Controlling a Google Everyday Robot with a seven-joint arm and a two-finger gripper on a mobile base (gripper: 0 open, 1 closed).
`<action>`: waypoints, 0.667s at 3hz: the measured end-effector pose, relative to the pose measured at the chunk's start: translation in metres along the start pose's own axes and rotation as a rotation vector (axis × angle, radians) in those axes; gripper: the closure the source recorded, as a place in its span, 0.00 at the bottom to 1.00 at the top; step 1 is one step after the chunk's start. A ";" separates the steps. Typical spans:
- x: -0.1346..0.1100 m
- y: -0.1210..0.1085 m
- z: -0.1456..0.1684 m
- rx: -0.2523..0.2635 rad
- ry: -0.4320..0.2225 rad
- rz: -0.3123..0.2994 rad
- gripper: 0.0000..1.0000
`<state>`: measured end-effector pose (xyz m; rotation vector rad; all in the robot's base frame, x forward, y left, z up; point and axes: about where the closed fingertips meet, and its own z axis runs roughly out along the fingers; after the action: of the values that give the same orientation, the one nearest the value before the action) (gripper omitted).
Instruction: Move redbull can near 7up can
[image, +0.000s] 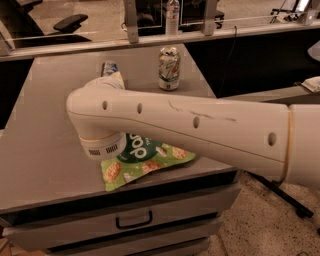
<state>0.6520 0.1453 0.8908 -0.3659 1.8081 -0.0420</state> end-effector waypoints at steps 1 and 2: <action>0.010 -0.009 -0.031 0.063 0.014 -0.036 1.00; 0.014 -0.025 -0.057 0.160 0.036 -0.074 1.00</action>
Offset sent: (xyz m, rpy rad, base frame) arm -0.0833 -0.0735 0.0164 -0.2111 -0.0316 -0.2893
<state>0.6005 0.1082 0.8985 -0.3197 1.8124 -0.2447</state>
